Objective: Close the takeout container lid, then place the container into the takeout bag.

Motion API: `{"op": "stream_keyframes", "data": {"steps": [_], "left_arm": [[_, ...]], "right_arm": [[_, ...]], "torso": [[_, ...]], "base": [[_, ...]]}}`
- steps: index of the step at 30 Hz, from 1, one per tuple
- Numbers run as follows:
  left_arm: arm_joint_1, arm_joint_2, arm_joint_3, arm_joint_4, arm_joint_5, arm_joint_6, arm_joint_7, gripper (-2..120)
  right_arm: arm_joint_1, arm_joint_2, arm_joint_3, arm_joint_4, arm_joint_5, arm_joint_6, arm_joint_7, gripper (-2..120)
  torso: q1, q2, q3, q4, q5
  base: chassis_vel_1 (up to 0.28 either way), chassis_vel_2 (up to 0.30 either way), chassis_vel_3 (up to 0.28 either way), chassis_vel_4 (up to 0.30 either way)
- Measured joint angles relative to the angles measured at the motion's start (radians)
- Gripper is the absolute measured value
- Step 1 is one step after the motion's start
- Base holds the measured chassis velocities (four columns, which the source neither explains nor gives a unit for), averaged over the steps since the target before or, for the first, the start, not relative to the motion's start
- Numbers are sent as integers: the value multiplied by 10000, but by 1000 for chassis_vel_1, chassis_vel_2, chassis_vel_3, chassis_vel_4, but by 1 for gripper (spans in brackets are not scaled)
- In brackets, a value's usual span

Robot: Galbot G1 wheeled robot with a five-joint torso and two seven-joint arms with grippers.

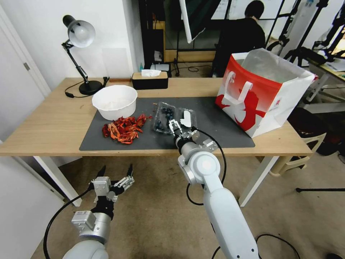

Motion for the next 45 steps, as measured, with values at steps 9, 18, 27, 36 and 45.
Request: {"op": "stream_keyframes", "data": {"steps": [9, 18, 27, 36, 45], "left_arm": [[8, -2, -3, 26, -7, -46, -14, 100], [19, 19, -18, 39, -36, -69, -42, 100], [45, 8, -24, 39, -38, -119, -43, 100], [45, -25, 14, 80, -35, -151, -57, 100], [50, -43, 31, 94, -20, -155, -67, 100]], "right_arm": [[208, 21, 33, -289, -8, 38, 22, 100], [434, 22, 74, -553, -237, 194, -171, 100], [531, 17, 17, -595, -1486, 481, -628, 100], [545, -200, -82, -489, -3206, 786, -1240, 100], [584, -455, -101, -600, -4412, 1061, -2355, 100]], "torso": [[0, 0, 0, 0, 0], [0, -1, 2, -1, 1], [0, 0, 2, -1, 0], [0, -1, 1, -1, 1], [0, 0, 0, 0, 1]], "base": [[0, 0, 0, 0], [0, 0, 0, 0], [0, 0, 0, 0], [0, 0, 0, 0], [0, 0, 0, 0]]}}
